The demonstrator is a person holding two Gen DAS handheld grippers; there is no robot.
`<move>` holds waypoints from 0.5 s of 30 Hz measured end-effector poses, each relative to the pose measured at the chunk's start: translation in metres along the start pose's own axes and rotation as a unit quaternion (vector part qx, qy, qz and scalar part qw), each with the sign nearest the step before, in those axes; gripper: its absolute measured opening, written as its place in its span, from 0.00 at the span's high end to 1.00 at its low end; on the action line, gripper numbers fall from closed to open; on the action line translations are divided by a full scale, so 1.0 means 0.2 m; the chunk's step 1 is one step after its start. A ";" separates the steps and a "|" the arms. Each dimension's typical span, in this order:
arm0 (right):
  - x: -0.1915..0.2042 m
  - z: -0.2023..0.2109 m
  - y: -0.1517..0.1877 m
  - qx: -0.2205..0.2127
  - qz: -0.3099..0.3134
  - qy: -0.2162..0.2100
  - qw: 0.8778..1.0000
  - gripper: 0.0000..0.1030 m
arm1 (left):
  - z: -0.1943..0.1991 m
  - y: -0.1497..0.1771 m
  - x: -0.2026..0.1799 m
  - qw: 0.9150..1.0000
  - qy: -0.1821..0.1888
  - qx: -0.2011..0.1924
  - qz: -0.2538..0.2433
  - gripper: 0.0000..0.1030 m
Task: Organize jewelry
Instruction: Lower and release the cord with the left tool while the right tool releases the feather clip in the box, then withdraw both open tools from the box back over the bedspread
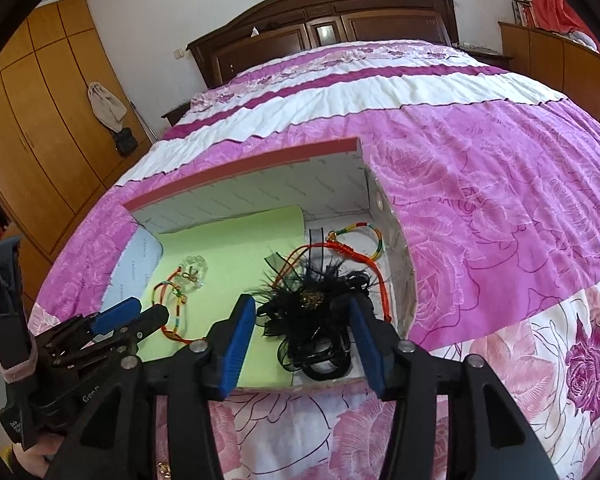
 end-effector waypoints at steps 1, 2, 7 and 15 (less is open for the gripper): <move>0.00 0.02 0.00 -0.003 0.001 -0.001 1.000 0.49 | 0.01 -0.01 0.01 1.000 0.001 -0.002 0.004 0.66; 0.01 0.03 -0.01 -0.007 0.002 -0.001 1.000 0.49 | 0.03 -0.01 0.02 1.000 0.003 -0.004 0.008 0.66; 0.05 0.14 -0.02 -0.030 0.004 -0.010 1.000 0.46 | 0.11 -0.03 0.04 1.000 0.008 -0.018 0.020 0.66; 0.15 0.32 -0.02 -0.055 0.016 -0.022 0.998 0.46 | 0.26 -0.02 0.06 0.999 0.019 -0.033 0.026 0.66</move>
Point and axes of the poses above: each gripper's, at about its wrist camera, not at the fingertips, and z roughly against the way its jaws point, x to its left, y to its underside, the point moved 7 cm from there along -z, roughly the way its jaws point, and after that the axes turned 13 degrees about -y, right-handed, at the moved point
